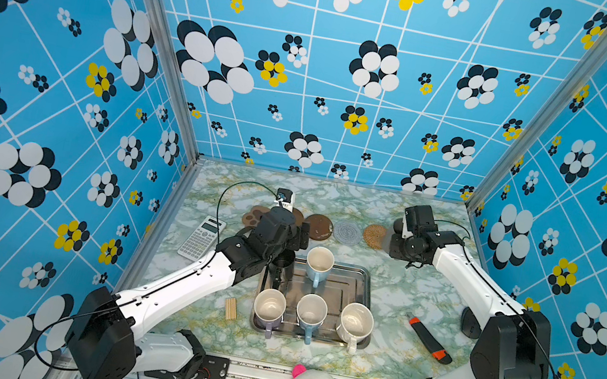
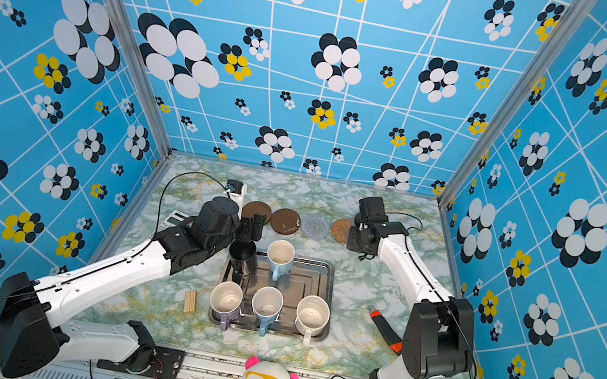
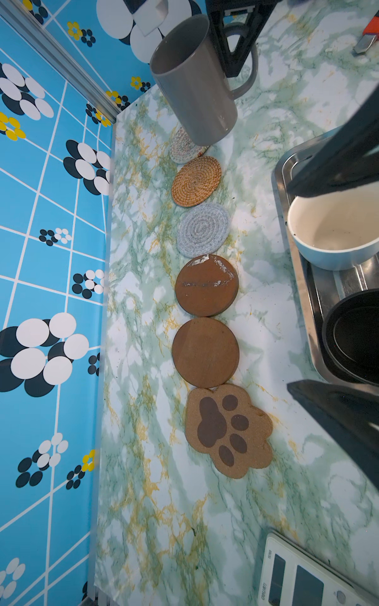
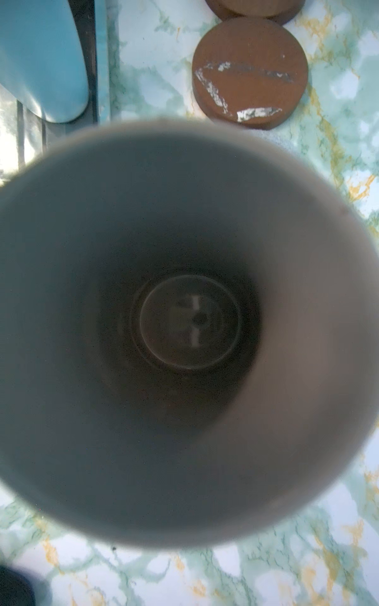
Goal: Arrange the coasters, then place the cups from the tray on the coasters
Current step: 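Lift the grey mug and carry it toward the patterned woven coaster with the right gripper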
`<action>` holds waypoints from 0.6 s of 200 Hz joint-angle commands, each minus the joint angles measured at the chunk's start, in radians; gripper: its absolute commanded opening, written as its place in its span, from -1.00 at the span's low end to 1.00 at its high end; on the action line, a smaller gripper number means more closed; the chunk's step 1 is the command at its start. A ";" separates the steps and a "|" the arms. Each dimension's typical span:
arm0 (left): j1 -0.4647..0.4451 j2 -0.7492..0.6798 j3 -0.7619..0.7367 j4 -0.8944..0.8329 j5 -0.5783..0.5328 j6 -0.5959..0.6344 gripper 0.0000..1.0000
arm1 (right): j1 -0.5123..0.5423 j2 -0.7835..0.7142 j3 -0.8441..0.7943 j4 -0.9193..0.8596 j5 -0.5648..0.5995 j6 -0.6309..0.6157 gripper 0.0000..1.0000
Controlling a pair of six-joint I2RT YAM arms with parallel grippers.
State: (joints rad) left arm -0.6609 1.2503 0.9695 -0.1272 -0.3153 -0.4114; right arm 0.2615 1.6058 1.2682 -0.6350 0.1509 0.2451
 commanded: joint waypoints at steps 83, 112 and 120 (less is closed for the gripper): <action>0.007 -0.011 -0.004 -0.002 -0.034 -0.009 0.77 | -0.105 0.086 0.076 0.141 0.050 -0.047 -1.00; 0.007 -0.014 -0.005 -0.003 -0.038 -0.007 0.76 | -0.112 0.096 0.058 0.207 0.064 -0.049 -1.00; 0.007 -0.016 -0.005 -0.004 -0.039 -0.008 0.77 | -0.117 0.107 0.068 0.201 0.064 -0.048 -1.00</action>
State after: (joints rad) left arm -0.6609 1.2499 0.9695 -0.1272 -0.3305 -0.4114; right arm 0.1539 1.7088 1.2968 -0.5476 0.1787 0.2123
